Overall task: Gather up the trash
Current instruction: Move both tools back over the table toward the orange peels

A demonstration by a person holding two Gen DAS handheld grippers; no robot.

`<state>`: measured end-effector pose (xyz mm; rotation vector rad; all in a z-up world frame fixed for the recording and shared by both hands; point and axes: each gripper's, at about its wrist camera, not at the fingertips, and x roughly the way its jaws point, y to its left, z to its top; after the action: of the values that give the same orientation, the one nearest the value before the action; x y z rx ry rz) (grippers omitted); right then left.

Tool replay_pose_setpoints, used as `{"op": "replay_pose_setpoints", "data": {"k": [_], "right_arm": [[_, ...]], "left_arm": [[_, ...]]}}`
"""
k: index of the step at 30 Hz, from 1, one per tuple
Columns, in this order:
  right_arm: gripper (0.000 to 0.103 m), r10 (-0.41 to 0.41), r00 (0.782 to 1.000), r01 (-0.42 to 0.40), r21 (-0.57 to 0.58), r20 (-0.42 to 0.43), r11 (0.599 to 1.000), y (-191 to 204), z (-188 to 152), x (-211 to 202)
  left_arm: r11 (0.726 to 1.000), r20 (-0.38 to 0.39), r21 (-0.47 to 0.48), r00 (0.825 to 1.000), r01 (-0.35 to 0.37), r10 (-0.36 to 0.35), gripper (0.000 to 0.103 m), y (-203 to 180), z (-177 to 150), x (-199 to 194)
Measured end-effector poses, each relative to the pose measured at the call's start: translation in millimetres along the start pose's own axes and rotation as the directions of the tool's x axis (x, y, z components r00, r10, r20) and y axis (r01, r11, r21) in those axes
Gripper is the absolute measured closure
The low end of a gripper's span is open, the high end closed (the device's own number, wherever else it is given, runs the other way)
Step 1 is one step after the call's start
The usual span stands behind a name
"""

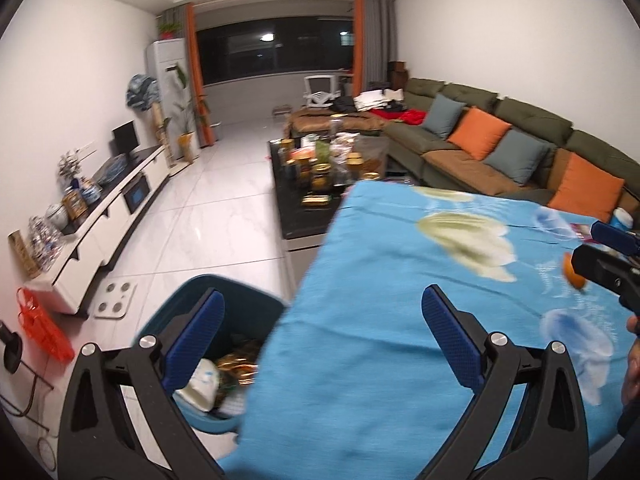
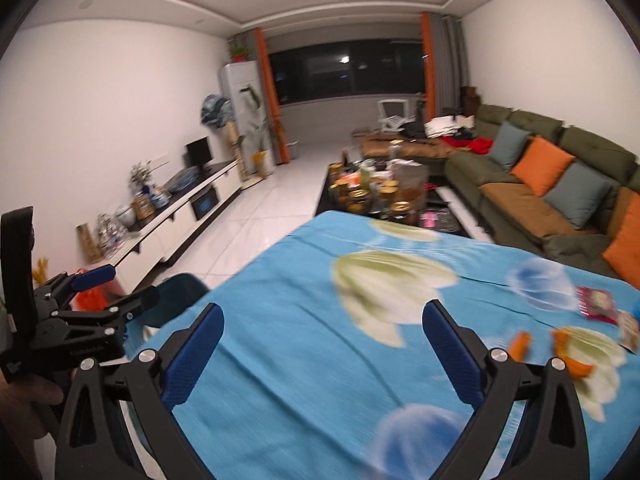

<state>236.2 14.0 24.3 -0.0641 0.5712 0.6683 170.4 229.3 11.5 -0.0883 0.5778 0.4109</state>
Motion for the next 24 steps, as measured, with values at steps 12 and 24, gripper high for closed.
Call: {"op": "replay_pose_setpoints", "data": {"k": [12,24], "right_arm": [[0.007,-0.216,0.975,0.211,0.089,0.056,0.973,-85.5,-39.8,-67.9],[0.007,-0.365,0.93,0.355,0.15,0.044,0.923,-147.1,-71.9,-106.7]], "left_arm": [[0.987,0.002,0.077,0.99,0.142,-0.142,0.006,-98.4,2.4,-8.6],[0.954,-0.031,0.154,0.967,0.256,-0.254,0.006,-175.2,-1.1,3.0]]}}
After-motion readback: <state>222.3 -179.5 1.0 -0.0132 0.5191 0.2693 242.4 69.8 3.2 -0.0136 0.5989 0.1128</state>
